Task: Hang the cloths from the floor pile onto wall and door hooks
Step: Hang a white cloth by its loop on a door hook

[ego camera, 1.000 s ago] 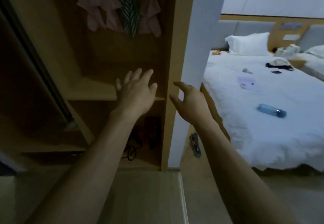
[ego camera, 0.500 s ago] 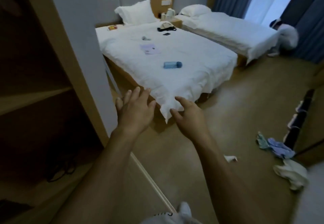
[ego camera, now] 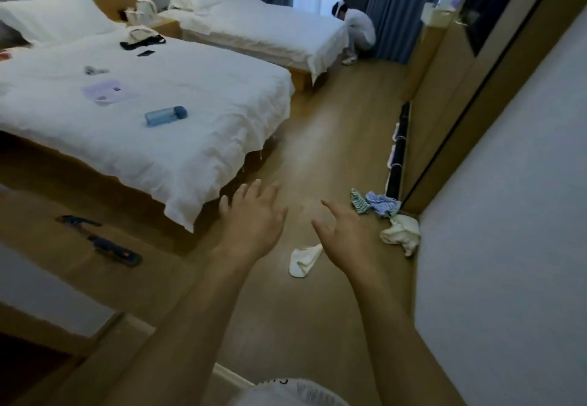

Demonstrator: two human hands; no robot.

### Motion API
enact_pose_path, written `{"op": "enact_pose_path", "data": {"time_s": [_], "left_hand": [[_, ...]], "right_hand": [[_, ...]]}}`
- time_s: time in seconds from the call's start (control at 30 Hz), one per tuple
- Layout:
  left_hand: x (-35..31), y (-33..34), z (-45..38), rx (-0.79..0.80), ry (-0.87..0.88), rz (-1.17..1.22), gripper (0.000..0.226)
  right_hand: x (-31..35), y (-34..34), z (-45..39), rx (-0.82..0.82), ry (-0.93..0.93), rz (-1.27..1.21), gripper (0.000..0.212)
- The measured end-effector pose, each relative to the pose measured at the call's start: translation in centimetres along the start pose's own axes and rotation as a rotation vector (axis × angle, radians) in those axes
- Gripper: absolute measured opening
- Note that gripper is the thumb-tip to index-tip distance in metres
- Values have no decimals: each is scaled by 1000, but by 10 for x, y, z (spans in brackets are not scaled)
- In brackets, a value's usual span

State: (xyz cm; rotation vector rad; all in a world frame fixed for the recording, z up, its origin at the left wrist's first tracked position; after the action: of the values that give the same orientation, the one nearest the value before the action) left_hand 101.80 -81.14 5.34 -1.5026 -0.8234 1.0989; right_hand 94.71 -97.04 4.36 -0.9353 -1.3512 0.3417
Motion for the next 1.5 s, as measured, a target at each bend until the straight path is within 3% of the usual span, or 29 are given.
{"op": "enact_pose_path", "data": {"time_s": [0.4, 0.83, 1.17, 1.5], "left_hand": [[-199, 82, -79, 138, 220, 17, 51], [-295, 189, -228, 324, 404, 2, 54], [-281, 283, -378, 493, 356, -75, 57], [-164, 462, -418, 738, 69, -159, 54]], "right_hand": [[-173, -106, -43, -89, 235, 20, 49], [-289, -142, -138, -148, 497, -5, 43], [-335, -112, -265, 14, 551, 71, 49], [-430, 82, -377, 489, 502, 36, 47]]}}
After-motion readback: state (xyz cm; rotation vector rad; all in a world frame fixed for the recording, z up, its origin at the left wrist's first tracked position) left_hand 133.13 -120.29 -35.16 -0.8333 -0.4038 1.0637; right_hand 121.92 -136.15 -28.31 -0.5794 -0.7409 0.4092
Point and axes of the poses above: each hand's wrist, its own z-axis away from the middle knuckle, its own y-axis out of the palm, x = y × z, the point moved 8 cm from there along -z, towards the middle knuckle, and after that the axes turned 7 degrees about -z, right-handed, at the moved point
